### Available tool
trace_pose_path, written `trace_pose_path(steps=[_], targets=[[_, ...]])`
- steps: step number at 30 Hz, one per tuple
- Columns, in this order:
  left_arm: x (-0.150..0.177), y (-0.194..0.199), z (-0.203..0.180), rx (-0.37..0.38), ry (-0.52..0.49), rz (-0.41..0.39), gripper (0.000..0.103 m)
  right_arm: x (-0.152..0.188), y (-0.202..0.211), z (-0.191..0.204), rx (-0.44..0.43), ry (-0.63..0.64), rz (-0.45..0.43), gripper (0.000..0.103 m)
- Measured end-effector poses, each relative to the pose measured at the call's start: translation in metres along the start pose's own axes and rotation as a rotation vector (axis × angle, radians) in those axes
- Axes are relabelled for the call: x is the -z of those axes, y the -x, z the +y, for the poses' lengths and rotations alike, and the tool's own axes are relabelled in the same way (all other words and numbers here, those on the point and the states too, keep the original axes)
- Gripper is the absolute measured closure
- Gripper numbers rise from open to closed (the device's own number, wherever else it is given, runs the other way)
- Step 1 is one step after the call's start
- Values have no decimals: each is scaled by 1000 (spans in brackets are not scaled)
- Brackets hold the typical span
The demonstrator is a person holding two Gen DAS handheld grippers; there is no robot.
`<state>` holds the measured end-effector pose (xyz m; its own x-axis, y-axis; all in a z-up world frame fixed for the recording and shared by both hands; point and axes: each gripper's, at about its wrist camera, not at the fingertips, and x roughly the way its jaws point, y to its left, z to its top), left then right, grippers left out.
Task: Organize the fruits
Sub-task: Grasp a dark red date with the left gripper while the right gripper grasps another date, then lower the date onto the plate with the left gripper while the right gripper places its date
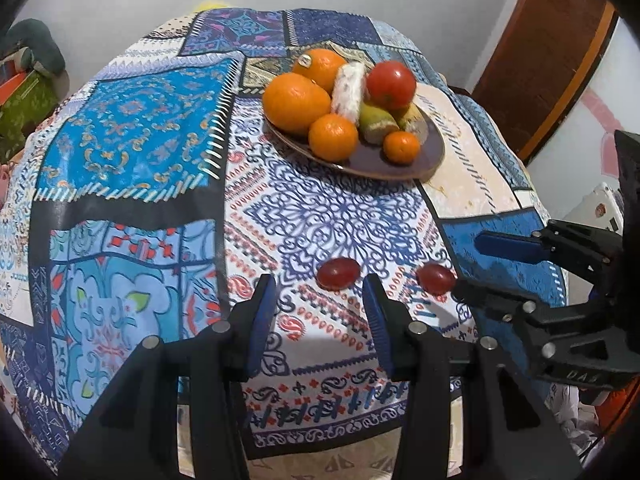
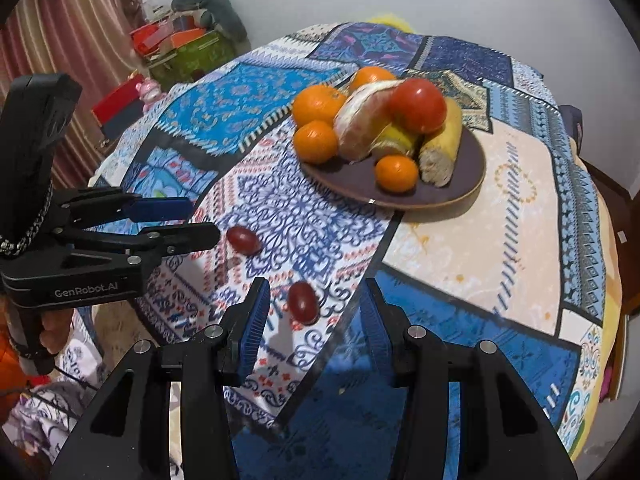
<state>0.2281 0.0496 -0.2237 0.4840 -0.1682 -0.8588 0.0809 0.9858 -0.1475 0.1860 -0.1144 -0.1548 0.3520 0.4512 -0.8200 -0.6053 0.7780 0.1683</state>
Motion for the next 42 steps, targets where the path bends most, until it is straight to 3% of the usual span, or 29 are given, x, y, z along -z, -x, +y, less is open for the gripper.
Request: trace_pose_path(steps=[5,14,21,27,42], targets=[[2,-10,-3,26,-2,23,58,4,-11,3,-16,12,32,63],[-2,-27,-8,34,-14,28,62,7,-29,0,-53,-8,55,85],[-6,-34,-7,44,-4,22,75,6,-29,-4,-64,-21,38,85],[-7,-31,-8,43,1,24,76,4,-18,-11,-45,-36,4,85],[-39,-1,-24,28,-53,-94,76,-19,16,-47,45,-88,-110,85]])
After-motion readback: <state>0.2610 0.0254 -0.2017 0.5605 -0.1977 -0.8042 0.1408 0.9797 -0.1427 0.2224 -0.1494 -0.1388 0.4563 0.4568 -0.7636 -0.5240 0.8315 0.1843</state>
